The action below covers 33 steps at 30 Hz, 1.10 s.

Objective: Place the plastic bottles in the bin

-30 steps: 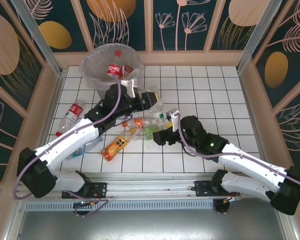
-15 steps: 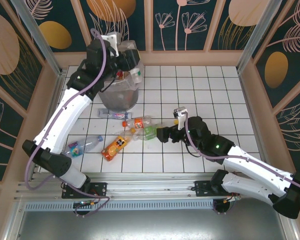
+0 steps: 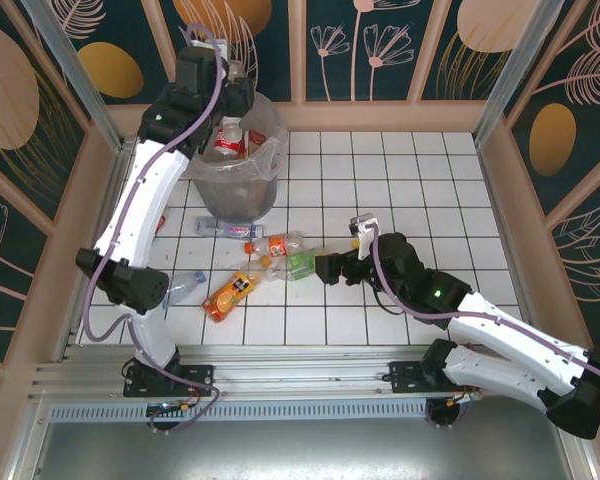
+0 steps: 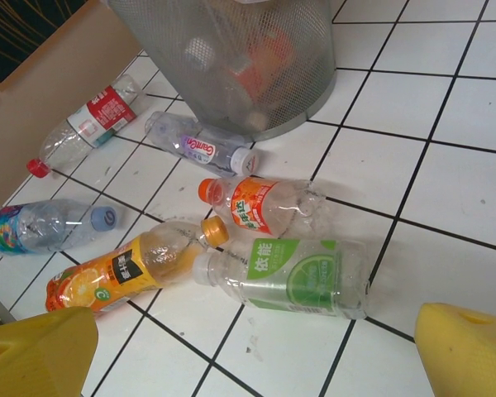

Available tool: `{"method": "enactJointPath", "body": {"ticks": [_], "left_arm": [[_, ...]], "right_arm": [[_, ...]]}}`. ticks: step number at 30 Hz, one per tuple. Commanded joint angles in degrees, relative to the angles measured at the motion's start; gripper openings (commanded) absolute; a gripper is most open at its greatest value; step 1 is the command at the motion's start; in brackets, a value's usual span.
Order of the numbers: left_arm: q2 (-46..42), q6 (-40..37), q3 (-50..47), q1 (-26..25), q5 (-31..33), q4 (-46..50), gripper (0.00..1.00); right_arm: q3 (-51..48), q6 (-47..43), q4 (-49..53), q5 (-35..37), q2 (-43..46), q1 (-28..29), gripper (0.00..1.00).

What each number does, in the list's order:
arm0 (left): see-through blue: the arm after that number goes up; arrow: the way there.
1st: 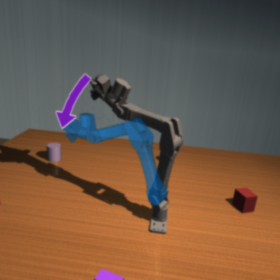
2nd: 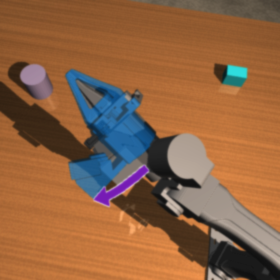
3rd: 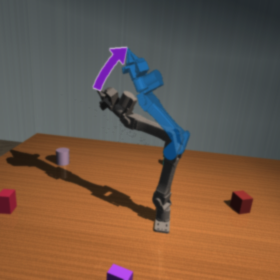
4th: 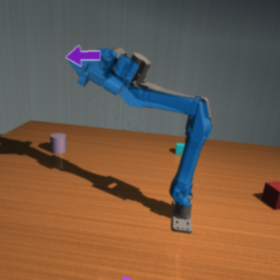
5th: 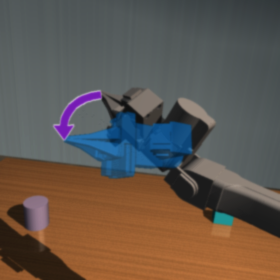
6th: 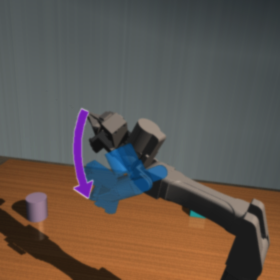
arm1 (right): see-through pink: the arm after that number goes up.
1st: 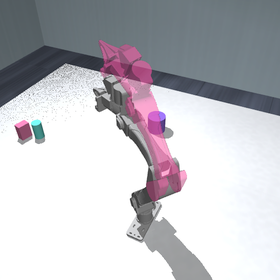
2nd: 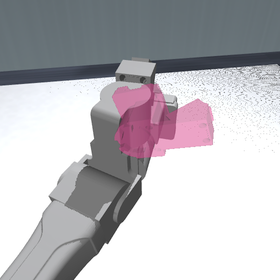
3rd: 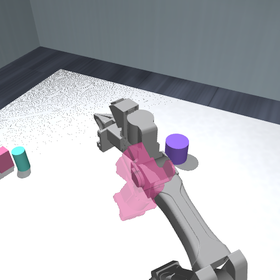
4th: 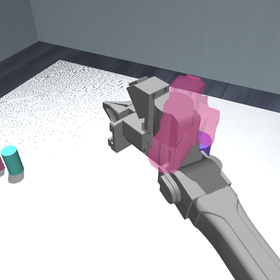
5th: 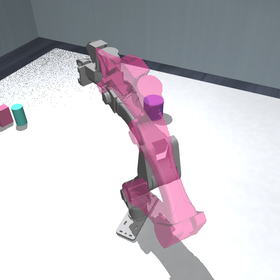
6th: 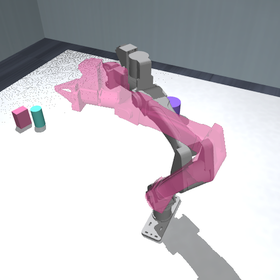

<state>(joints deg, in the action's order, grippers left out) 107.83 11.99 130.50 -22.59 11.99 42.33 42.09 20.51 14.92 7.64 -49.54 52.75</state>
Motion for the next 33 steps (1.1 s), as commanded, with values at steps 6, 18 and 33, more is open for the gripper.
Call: {"method": "enactJointPath", "body": {"ticks": [6, 18, 33], "left_arm": [[6.5, -4.6, 3.1, 0.6, 0.8, 5.7, 0.63], [10.2, -3.1, 2.8, 0.7, 0.4, 10.1, 0.70], [5.1, 1.9, 3.5, 0.7, -8.9, 5.5, 0.84]], "right_arm": [[1.9, 0.1, 1.5, 0.6, 0.3, 0.2, 0.99], [2.5, 0.6, 1.4, 1.1, -2.5, 0.2, 0.99], [3.9, -4.1, 2.5, 0.3, -7.9, 0.1, 0.95]]}}
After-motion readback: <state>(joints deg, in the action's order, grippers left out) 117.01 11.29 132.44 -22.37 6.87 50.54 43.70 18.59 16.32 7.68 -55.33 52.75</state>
